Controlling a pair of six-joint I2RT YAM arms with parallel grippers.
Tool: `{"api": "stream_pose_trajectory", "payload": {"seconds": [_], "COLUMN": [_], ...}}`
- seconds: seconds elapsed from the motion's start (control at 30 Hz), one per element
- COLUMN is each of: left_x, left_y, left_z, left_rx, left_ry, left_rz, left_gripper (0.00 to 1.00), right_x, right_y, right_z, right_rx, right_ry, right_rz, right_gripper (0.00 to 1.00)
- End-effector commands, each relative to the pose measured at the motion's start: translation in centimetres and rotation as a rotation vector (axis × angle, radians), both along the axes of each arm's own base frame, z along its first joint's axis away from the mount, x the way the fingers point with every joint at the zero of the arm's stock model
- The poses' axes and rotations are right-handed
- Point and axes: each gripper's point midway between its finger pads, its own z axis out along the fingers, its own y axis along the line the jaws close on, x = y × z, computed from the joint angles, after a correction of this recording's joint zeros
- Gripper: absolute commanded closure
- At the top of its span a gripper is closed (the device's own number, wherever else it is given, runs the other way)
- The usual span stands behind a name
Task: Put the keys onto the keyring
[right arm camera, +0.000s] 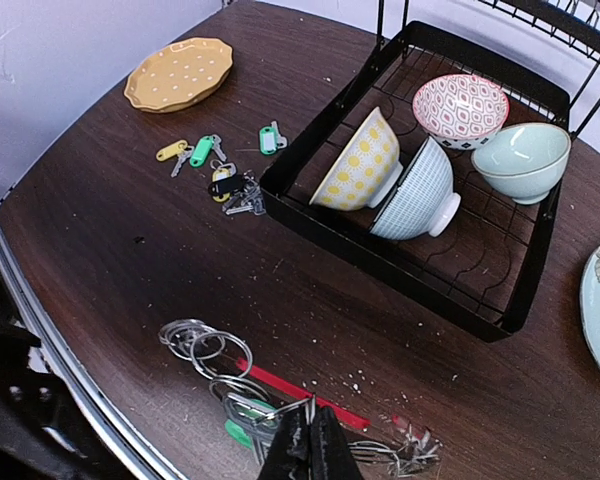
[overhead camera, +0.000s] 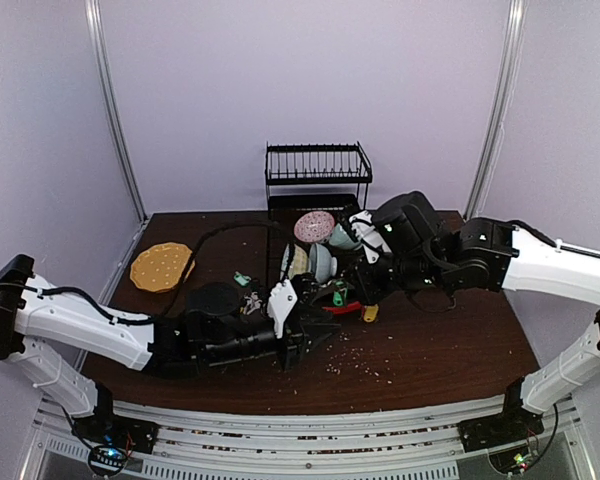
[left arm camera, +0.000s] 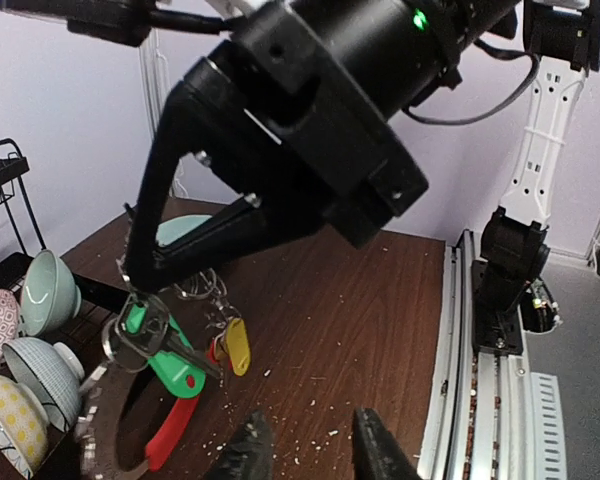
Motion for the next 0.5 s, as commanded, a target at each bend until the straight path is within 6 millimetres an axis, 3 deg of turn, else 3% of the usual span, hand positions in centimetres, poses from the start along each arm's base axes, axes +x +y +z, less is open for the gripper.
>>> {"api": "stream_pose_trajectory", "payload": {"seconds": [0.0, 0.17, 0.47], "left_x": [1.3, 3.0, 4.7], "left_y": [-0.7, -2.2, -1.0], "left_z": [3.1, 1.3, -0.5], "left_rx": [-0.185, -0.145, -0.161], "left_ry": [0.064, 0.164, 0.223], "left_rz": [0.039, 0.065, 0.096], "left_gripper": [0.65, 0.68, 0.66], "right_x": [0.0, -0.4, -0.9], "right_y": [0.6, 1.0, 0.9], "right_z": [1.4, 2.0, 3.4], "right_rx": [0.080, 0.120, 0.147], "right_ry": [-0.015, -0.023, -0.058], "right_rz": [0.004, 0.027, 0.049], "right_gripper": [1.00, 1.00, 1.00]}}
